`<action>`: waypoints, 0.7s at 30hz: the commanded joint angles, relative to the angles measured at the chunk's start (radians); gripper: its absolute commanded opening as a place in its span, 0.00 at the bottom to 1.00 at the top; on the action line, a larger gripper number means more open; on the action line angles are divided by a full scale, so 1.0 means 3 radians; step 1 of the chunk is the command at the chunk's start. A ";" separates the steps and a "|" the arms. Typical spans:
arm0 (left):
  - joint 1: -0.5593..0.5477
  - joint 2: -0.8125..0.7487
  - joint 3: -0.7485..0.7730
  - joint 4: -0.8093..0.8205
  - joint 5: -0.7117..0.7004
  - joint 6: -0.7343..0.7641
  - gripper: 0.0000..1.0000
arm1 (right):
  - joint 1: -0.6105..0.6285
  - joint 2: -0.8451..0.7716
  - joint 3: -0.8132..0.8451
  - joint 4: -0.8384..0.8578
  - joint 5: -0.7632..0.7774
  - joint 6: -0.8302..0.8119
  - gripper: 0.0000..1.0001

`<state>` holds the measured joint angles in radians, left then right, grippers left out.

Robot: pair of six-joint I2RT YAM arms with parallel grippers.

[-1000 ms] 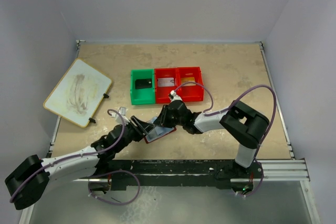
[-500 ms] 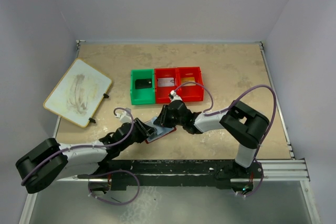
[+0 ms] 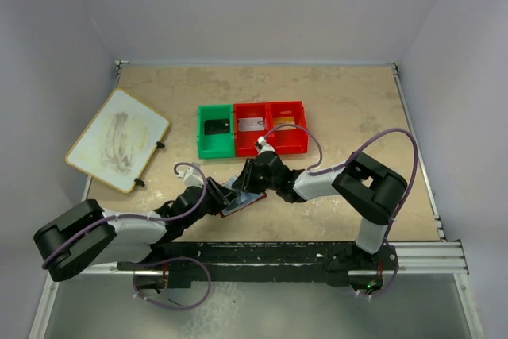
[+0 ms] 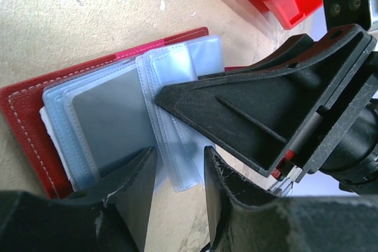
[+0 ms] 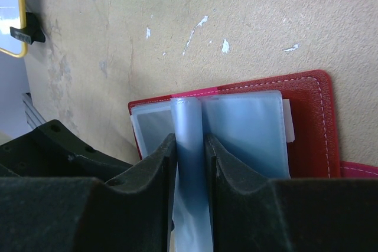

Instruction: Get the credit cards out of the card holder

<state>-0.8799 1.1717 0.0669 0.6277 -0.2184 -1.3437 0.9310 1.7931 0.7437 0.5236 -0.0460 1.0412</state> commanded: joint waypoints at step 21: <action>-0.0043 0.0339 0.0145 0.0697 -0.0082 0.0232 0.39 | 0.0030 -0.0154 -0.0047 -0.0638 -0.0072 -0.0097 0.39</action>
<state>-0.8936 1.2591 0.0662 0.7547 -0.2211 -1.3144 0.9291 1.7576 0.7441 0.4683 -0.0490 1.0428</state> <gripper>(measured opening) 0.384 0.378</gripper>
